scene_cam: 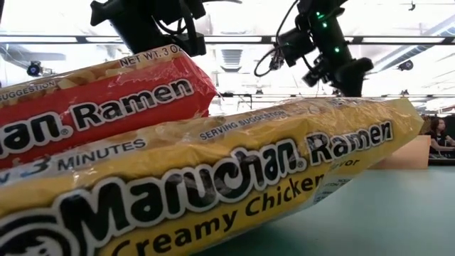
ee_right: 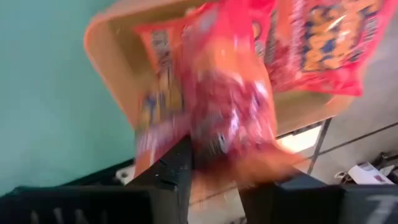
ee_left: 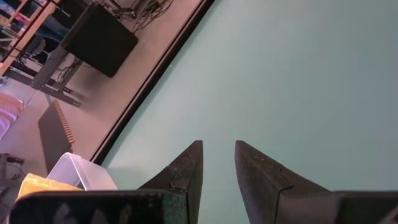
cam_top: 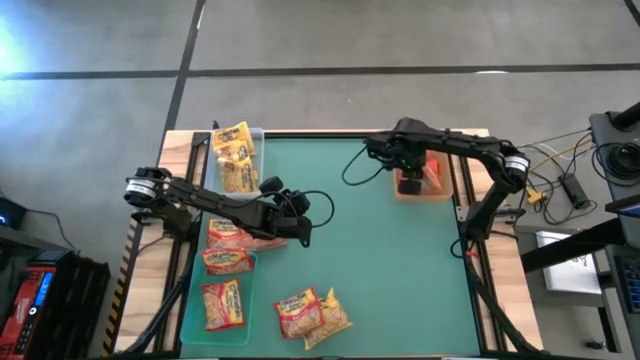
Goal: Sort Maruchan noodles
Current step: Put the orange noodle pack into the orange bin
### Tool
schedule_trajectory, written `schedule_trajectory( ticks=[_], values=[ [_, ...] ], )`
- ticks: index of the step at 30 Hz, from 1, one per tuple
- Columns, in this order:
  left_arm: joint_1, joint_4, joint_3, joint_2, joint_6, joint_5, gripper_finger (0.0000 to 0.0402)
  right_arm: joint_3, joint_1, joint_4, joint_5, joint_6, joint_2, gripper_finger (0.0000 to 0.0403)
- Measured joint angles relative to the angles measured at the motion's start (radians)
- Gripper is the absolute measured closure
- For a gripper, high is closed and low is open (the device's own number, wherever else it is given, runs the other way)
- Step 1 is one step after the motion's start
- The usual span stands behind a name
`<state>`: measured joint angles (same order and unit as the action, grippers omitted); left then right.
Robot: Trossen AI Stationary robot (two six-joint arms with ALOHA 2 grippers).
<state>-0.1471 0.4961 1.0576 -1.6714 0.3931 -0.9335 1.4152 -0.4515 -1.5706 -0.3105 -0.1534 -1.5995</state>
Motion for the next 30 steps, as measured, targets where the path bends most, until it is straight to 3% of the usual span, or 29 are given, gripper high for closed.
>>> schedule_trajectory(
  ticks=[5,15,18,22,26,30],
  values=[
    [0.000,0.000,0.000,0.000,-0.009,0.000,0.0325,-0.064,0.002,-0.001,-0.018,-0.028,0.003,0.0281],
    [0.000,0.000,0.000,-0.001,-0.011,0.000,0.0325,-0.010,0.002,-0.001,-0.322,0.139,0.022,0.0272],
    [0.000,0.000,0.000,-0.001,-0.009,0.000,0.0325,0.035,0.002,0.003,-0.351,0.226,0.028,0.0278],
    [0.002,0.052,0.001,-0.001,-0.024,0.014,0.0325,0.067,0.005,0.094,-0.207,0.339,0.034,0.0284],
    [0.006,0.238,0.023,0.002,0.007,0.121,0.0325,0.037,0.038,0.315,0.040,0.322,0.042,0.0289],
    [0.006,0.482,0.035,0.003,0.120,0.232,0.0325,-0.008,0.124,0.523,0.158,0.287,0.042,0.0289]
  ],
)
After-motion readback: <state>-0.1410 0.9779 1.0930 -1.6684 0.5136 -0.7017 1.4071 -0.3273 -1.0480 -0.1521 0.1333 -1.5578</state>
